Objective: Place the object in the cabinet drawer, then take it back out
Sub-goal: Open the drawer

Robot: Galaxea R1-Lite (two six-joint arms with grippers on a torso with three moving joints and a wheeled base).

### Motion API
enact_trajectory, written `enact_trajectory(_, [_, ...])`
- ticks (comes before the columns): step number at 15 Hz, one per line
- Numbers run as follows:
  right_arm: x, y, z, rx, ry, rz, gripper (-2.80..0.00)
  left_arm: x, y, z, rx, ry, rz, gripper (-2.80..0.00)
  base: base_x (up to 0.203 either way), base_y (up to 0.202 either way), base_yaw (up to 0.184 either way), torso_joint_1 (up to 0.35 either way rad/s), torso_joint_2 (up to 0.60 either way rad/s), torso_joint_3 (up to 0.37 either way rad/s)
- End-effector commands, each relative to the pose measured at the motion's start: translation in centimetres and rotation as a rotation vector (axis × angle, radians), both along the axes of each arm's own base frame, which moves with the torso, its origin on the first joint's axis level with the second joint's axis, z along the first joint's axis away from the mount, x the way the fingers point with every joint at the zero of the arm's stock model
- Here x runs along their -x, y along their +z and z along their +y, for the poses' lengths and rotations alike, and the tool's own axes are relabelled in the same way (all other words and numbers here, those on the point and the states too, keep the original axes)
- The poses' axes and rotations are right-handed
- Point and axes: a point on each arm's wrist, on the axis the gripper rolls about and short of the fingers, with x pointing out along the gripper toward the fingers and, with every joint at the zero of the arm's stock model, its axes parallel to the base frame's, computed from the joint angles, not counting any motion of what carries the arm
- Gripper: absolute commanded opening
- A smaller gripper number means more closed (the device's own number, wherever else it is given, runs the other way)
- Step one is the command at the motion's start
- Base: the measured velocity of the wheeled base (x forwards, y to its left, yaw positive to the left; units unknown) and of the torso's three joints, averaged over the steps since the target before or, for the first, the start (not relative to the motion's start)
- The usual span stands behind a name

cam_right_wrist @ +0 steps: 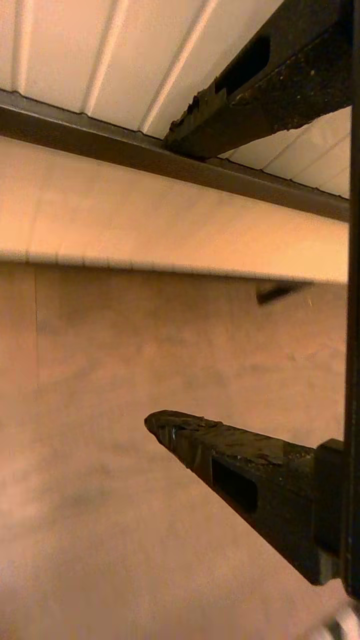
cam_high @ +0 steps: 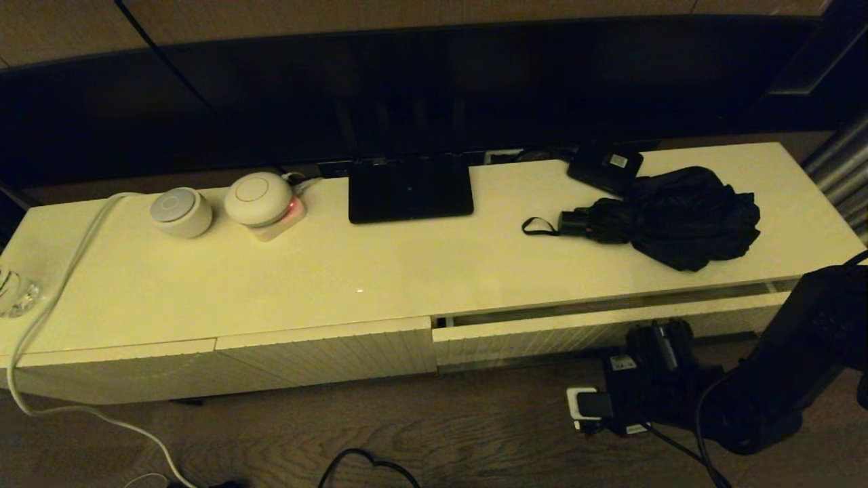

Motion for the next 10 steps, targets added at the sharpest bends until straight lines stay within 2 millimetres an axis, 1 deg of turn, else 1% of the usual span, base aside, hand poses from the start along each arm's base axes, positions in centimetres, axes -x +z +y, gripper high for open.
enact_trajectory(1, [1.1, 0.0, 0.3, 0.009, 0.025, 0.015, 0.00, 0.0, -0.1, 0.0, 0.000, 0.000, 0.003, -2.80, 0.000, 0.000, 0.000, 0.000, 0.00, 0.000])
enact_trajectory(3, [2.1, -0.3, 0.1, 0.016, 0.029, 0.042, 0.00, 0.0, -0.1, 0.0, 0.000, 0.000, 0.003, -2.80, 0.000, 0.000, 0.000, 0.000, 0.00, 0.000])
enact_trajectory(7, [5.0, -0.2, -0.2, 0.032, 0.048, 0.100, 0.00, 0.0, -0.1, 0.0, 0.000, 0.000, 0.003, -2.80, 0.000, 0.000, 0.000, 0.000, 0.00, 0.000])
enact_trajectory(10, [6.3, -0.1, -0.4, 0.037, 0.054, 0.119, 0.00, 0.0, -0.1, 0.0, 0.000, 0.000, 0.003, -2.80, 0.000, 0.000, 0.000, 0.000, 0.00, 0.000])
